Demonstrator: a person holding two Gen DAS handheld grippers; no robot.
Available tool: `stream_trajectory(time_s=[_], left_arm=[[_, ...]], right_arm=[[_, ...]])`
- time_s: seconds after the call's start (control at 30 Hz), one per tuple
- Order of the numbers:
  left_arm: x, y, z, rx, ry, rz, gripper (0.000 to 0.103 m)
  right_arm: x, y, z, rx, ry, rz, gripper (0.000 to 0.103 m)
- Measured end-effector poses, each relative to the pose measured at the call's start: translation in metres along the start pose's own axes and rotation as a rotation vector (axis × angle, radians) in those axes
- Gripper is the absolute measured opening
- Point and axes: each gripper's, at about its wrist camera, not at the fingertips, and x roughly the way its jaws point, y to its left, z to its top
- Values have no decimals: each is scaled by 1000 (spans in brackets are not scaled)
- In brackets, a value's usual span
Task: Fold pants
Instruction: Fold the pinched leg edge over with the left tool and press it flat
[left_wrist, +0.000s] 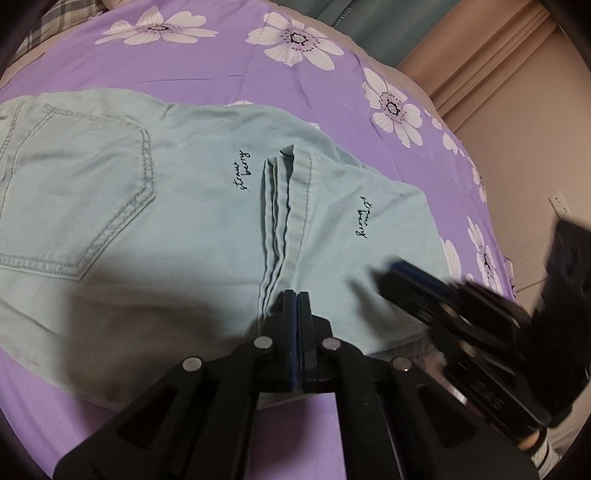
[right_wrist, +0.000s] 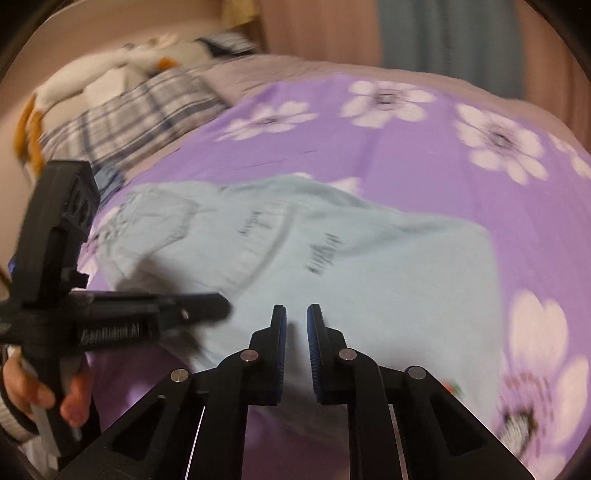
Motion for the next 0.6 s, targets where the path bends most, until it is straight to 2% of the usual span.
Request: stream_trajectory(time_s=[0.1,0.23,0.37,0.6], left_arm=[[-1,6,0,-33,9,-35,2],[-7,4,-5,-23,13,-32,2],[-6,4,-6,-14,11,-29,2],[-3,8,-6,-24,11,-42,2]], right_arm=[[29,12,18,-46,48,25,14],[72,10,44,7,156,52,5],[91,4,67,84,178,34,4],[88,-4,56,204,178,85,4]])
